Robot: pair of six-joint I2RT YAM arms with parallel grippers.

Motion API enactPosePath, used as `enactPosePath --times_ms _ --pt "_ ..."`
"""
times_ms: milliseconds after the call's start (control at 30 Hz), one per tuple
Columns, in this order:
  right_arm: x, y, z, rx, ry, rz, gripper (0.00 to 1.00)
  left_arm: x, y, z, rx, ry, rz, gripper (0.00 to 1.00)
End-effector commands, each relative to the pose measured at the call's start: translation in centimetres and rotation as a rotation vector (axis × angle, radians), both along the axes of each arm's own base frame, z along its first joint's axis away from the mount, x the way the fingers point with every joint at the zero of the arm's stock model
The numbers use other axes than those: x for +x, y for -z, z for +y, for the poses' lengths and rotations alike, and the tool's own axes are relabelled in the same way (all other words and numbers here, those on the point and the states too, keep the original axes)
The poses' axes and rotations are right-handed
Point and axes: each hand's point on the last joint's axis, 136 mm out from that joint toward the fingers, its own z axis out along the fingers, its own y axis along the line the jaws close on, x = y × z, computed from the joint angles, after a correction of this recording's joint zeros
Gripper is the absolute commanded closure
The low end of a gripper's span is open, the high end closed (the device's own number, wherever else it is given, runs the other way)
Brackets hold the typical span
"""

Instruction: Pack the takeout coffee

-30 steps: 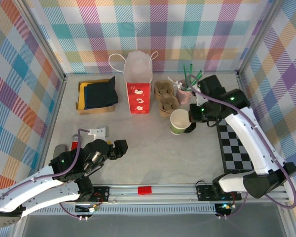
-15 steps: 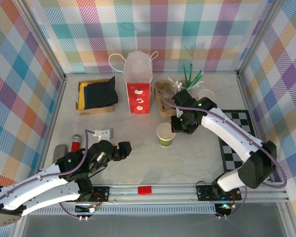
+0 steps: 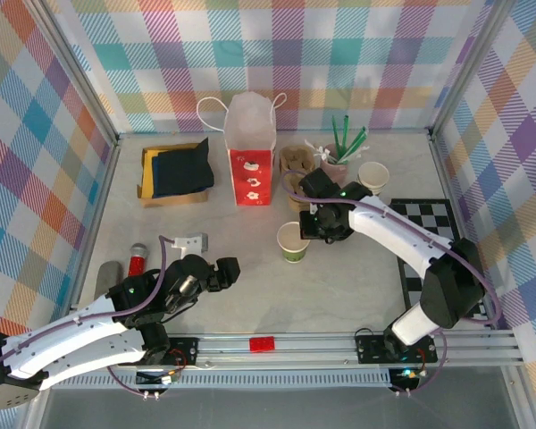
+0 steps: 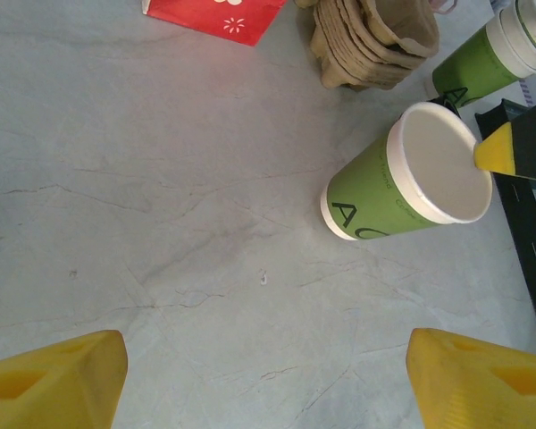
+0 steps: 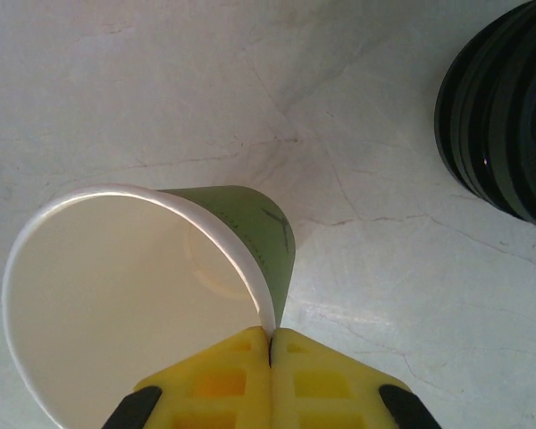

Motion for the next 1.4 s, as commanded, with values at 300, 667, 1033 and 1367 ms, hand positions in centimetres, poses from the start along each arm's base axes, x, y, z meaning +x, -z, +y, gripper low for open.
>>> enactPosePath --times_ms 300,667,1033,1367 --pt "0.9 1.6 0.1 -0.037 0.016 -0.012 1.0 0.2 0.0 0.8 -0.009 -0.031 -0.007 0.19" --pt "0.6 1.2 -0.8 -0.067 0.019 -0.024 0.94 0.0 -0.2 1.2 -0.009 -0.033 -0.01 0.19" --pt "0.1 -1.8 -1.8 -0.08 0.009 -0.06 0.63 0.0 -0.7 1.2 -0.013 -0.031 -0.015 0.18" --pt "0.8 -7.9 -6.5 -0.193 0.05 -0.177 0.51 0.3 -2.0 1.1 0.01 -0.025 -0.037 0.17"
